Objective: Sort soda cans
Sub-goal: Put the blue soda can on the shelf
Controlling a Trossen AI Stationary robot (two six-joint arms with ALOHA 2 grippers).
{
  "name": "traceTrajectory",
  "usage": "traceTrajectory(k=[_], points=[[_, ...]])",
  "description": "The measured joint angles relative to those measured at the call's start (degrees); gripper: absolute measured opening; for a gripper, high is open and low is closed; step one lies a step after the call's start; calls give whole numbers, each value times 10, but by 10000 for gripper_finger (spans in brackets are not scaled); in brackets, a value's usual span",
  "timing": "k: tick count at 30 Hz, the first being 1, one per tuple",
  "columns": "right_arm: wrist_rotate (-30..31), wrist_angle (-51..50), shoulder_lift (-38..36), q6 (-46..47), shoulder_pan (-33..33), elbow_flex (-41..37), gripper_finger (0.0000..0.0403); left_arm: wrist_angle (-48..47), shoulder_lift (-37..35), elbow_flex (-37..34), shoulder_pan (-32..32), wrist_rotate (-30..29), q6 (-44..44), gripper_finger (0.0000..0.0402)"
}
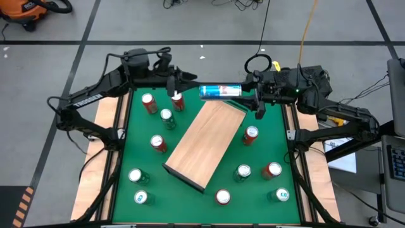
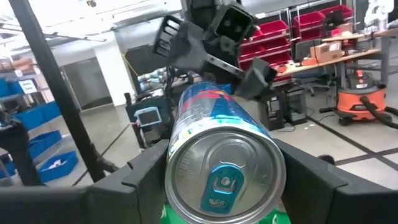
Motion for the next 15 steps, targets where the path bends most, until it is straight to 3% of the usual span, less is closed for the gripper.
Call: traceTrajectory(k=[8,15], points=[[12,2,0,8,-1,0,234,-11,-13,0,-21,19,47,338],[13,6,0,15,-1,0,234,1,14,0,-50,-4,115,343]])
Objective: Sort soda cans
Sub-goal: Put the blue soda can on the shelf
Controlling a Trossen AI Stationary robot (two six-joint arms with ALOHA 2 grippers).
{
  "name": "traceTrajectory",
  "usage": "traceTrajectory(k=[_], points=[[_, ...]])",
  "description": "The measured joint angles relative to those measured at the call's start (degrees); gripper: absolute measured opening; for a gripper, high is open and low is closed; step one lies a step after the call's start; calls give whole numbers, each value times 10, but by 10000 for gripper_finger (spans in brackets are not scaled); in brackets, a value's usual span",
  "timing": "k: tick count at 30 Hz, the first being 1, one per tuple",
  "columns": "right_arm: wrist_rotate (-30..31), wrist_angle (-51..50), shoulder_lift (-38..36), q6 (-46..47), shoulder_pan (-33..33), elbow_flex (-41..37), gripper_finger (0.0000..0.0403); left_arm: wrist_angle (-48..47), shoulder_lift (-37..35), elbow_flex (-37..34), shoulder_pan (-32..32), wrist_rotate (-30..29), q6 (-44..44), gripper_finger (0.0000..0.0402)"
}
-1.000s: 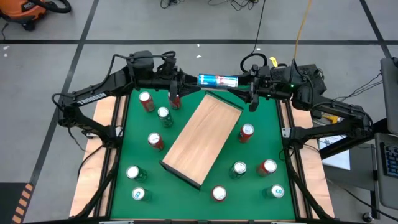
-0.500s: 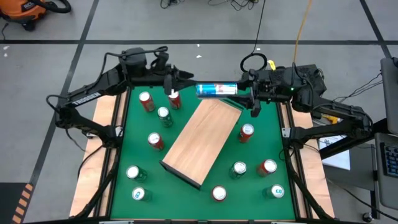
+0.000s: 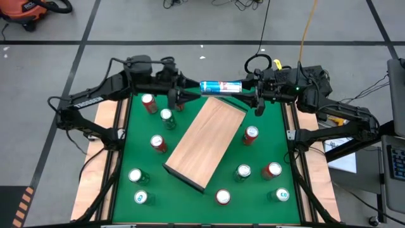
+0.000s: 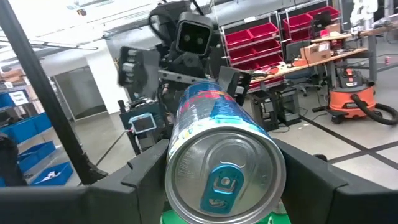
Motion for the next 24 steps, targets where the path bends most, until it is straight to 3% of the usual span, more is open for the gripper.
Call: traceTrajectory(k=[8,16,24], points=[[12,-3,-1,-2,-1,0,234,38,32,0,-4,-26,29,359],[9,-1,1,-3,-1,0,234,32,43,1,-5,-32,41,335],[-13,-2,-1,9,0,0,233,-22,-1,0,-6,-59,44,332]])
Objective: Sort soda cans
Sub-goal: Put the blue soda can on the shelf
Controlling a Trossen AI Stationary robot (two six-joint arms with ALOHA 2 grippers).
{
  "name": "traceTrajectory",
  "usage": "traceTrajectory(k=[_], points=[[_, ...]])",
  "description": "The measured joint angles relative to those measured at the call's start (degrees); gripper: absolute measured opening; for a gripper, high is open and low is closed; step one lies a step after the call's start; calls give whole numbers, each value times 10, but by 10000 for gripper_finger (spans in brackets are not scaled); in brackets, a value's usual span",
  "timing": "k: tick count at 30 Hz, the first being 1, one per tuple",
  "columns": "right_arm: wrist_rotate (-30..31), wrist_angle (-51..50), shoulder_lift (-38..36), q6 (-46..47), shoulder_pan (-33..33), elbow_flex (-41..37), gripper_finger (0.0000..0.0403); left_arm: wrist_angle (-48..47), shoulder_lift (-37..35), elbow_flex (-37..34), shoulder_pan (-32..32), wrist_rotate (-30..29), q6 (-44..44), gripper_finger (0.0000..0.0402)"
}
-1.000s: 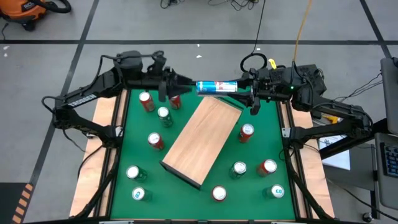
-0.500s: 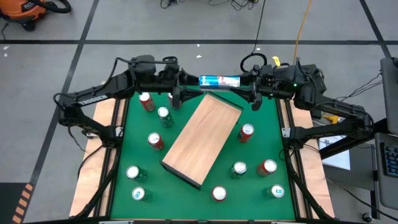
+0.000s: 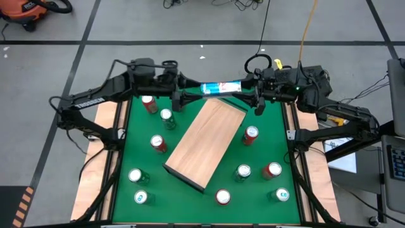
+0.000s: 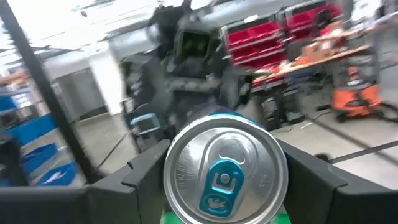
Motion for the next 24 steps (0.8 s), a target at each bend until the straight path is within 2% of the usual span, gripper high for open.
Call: traceTrajectory(k=[9,24], points=[[-2,1,2,6,0,0,233,-30,-4,-1,0,4,-1,331],[-5,5,1,14,0,0,233,46,34,-16,-4,57,0,331]])
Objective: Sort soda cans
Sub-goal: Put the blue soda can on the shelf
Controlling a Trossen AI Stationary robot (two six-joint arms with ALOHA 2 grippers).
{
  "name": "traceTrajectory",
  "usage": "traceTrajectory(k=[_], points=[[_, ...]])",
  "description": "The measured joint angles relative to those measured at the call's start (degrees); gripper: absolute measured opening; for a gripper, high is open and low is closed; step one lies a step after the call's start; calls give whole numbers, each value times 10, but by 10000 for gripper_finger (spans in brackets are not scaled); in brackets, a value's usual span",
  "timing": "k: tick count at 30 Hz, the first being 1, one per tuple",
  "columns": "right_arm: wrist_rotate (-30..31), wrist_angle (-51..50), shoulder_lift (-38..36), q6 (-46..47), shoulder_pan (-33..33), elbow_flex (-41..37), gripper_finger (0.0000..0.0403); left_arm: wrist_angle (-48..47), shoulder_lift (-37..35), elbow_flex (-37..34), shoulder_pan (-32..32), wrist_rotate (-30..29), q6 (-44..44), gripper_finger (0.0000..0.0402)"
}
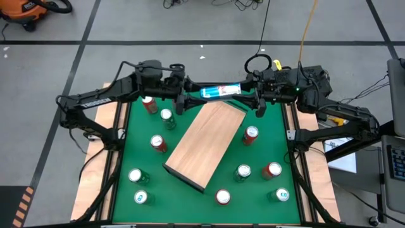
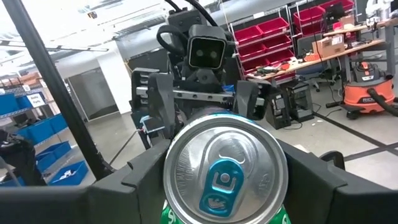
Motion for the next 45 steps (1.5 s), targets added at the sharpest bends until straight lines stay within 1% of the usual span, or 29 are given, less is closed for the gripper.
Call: traceTrajectory(k=[5,7,11,14,21,24,30,33,37,39,40,43,45], points=[[2,0,0,7,0,0,233,43,25,0,0,3,2,331],[2,0,0,7,0,0,233,55,31,0,0,16,0,331],[2,0,0,7,0,0,233,59,39,0,-1,23,0,327],[2,0,0,7,0,0,235,58,40,0,-1,18,13,304],[2,-1,-1,11,0,0,238,58,39,0,-1,9,19,220],[2,-1,-1,18,-1,0,242,58,39,0,-1,9,16,217],[8,-2,-1,66,-1,0,266,61,39,0,-1,4,10,220],[10,-1,-1,129,-1,0,281,63,39,4,-1,-5,23,222],[11,-2,-1,218,-1,0,296,68,39,22,-1,-31,68,223],[30,-3,-1,251,-1,0,301,69,39,32,-1,-59,91,224],[49,-3,-1,271,-1,0,302,66,39,37,-1,-75,98,224],[120,-3,1,323,9,0,303,65,39,53,-1,-109,116,224],[173,12,6,345,21,0,303,71,38,59,-4,-142,124,225]])
